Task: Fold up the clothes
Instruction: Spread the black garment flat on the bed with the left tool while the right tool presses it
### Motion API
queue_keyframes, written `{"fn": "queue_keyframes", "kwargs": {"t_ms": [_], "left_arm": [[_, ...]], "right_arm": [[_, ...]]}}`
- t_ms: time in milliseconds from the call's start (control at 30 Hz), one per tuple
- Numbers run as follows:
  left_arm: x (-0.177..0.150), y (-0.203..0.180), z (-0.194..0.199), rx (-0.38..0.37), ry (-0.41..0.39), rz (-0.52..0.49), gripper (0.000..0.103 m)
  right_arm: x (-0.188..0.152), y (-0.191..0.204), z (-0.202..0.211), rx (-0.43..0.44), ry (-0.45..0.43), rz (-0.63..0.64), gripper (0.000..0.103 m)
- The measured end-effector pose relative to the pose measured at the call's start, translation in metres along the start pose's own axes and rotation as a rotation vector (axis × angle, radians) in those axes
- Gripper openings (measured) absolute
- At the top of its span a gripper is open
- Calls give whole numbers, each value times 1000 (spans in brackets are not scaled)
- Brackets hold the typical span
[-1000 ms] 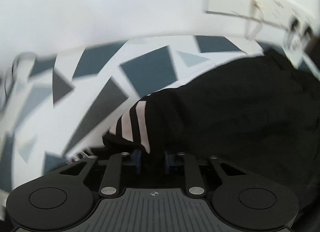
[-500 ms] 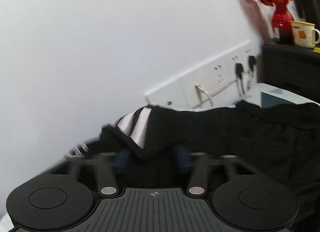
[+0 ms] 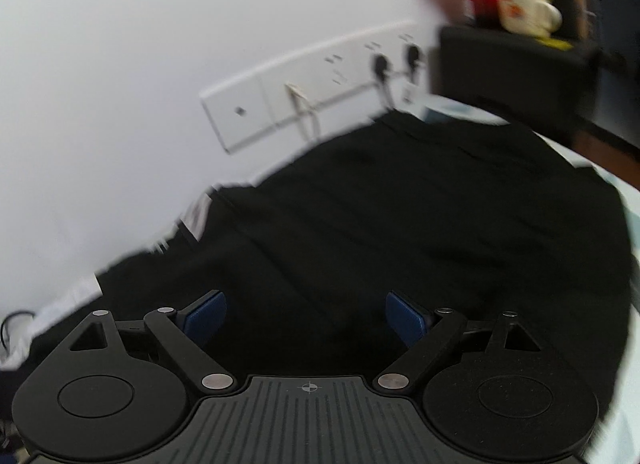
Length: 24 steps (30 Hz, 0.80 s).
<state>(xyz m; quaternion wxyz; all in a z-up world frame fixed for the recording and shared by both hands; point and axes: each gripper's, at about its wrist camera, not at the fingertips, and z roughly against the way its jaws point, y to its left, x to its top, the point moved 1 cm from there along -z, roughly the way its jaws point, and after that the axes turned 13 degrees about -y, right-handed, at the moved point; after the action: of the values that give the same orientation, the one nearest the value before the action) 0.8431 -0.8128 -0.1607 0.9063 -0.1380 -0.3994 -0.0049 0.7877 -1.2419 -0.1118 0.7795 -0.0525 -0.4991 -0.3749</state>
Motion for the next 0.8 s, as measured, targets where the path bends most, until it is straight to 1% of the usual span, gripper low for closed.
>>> {"fn": "queue_keyframes", "kwargs": {"t_ms": [33, 167, 233, 300, 367, 400, 433, 467, 500, 600, 667, 733, 800], "left_arm": [[-4, -6, -5, 8, 19, -1, 76], [-11, -24, -23, 7, 85, 19, 76], [-17, -32, -25, 6, 93, 8, 76], [-20, -40, -24, 19, 68, -33, 74], [-24, -47, -21, 11, 37, -68, 50], [-25, -49, -18, 8, 22, -86, 34], [-26, -50, -15, 4, 9, -95, 27], [-26, -49, -10, -5, 2, -89, 22], [-24, -46, -6, -14, -4, -76, 14], [-23, -39, 14, -18, -40, -41, 12], [-22, -27, 32, -5, -65, -7, 12], [-22, -9, 52, 26, -89, 47, 12], [-23, 13, 74, 75, -120, 106, 11]], "right_arm": [[-7, -7, 10, -6, 4, 7, 85], [-31, -28, 44, -20, 40, 40, 85], [-37, -42, 53, -22, 78, -13, 85], [-41, -57, 58, -39, 101, -79, 84], [-44, -67, 63, -53, 109, -96, 84], [-45, -71, 66, -59, 108, -94, 84], [-46, -74, 69, -61, 102, -90, 84], [-46, -77, 72, -60, 96, -91, 84], [-46, -79, 75, -58, 91, -96, 84], [-46, -86, 76, -53, 92, -111, 84], [-47, -89, 74, -52, 102, -109, 84], [-45, -87, 66, -48, 123, -103, 84], [-45, -83, 63, -28, 133, -98, 84]]}}
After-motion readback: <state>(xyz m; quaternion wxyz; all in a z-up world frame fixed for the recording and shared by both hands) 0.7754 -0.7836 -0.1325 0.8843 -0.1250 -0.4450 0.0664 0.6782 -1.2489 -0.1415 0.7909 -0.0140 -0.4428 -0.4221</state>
